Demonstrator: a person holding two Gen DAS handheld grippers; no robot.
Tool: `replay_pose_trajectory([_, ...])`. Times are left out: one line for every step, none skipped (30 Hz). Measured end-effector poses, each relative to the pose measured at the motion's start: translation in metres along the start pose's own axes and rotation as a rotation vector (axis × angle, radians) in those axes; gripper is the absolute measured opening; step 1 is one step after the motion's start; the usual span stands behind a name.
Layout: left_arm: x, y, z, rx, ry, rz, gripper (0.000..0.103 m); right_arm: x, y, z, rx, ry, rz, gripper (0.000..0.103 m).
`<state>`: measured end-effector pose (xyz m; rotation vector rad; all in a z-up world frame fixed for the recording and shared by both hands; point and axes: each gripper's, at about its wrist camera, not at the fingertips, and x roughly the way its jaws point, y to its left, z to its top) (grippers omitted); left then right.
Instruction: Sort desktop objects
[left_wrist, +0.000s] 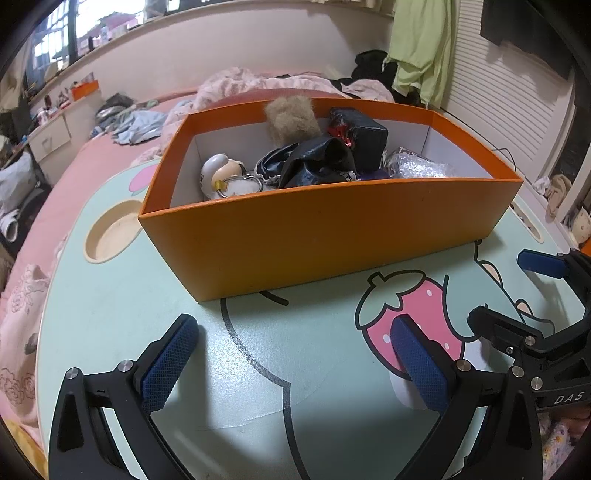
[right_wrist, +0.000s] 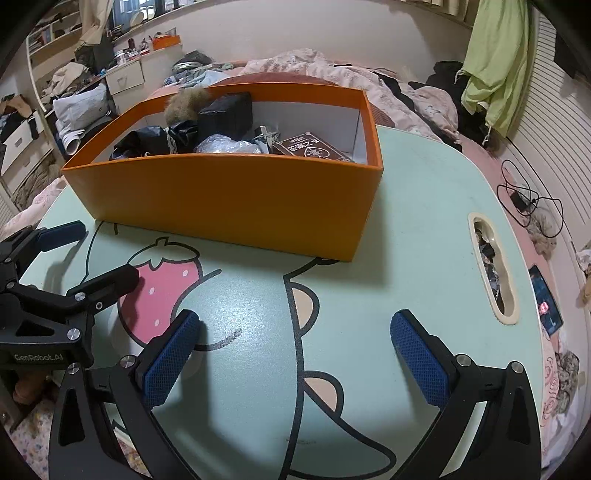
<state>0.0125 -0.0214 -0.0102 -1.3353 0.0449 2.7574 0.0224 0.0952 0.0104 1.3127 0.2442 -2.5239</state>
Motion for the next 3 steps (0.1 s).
replay_pose_trajectory([0.0001,0.0000,0.0000,0.000,0.000,0.000,0.103,0.0000,0.0000,0.0001,0.000,0.000,0.000,0.103])
replay_pose_trajectory([0.0000,-0.0001,0.0000,0.000,0.000,0.000,0.103,-0.0001,0.0000,-0.0004,0.000,0.000,0.000,0.103])
replay_pose_trajectory([0.0000,-0.0001,0.0000,0.000,-0.001,0.000,0.103,0.0000,0.0000,0.0000,0.000,0.000,0.000,0.103])
